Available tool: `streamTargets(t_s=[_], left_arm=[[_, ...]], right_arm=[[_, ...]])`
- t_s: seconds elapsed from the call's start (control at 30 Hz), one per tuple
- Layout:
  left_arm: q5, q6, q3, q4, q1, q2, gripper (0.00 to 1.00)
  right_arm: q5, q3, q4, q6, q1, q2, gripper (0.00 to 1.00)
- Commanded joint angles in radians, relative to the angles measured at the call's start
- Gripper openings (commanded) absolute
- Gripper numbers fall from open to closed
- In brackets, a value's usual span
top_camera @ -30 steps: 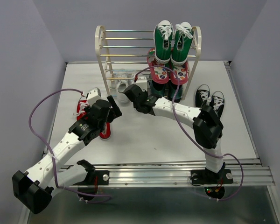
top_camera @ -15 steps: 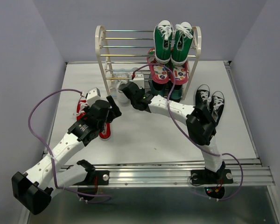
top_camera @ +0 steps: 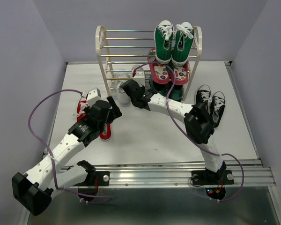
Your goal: Place and organize the shoes onto the shoe shelf
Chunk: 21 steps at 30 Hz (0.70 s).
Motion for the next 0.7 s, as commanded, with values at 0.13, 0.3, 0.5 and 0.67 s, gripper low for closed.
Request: streamTargets(t_s=[0.13, 0.3, 0.5, 0.67], left_arm=[[-0.029, -0.004, -0.014, 0.014, -0.001, -0.023, 0.99], [-0.028, -0.004, -0.017, 0.018, 0.0, -0.023, 0.99], [-0.027, -0.004, -0.017, 0.017, 0.0, -0.023, 0.99], [-0.027, -0.004, -0.019, 0.015, 0.0, -0.024, 0.99]], right_arm=[[0.076, 0.075, 0.132, -0.035, -0.006, 0.012, 0.04], [0.084, 0.064, 0.189, -0.067, -0.006, 0.029, 0.07], [0.105, 0.053, 0.223, -0.066, -0.015, 0.033, 0.08], [0.124, 0.058, 0.232, -0.064, -0.015, 0.04, 0.09]])
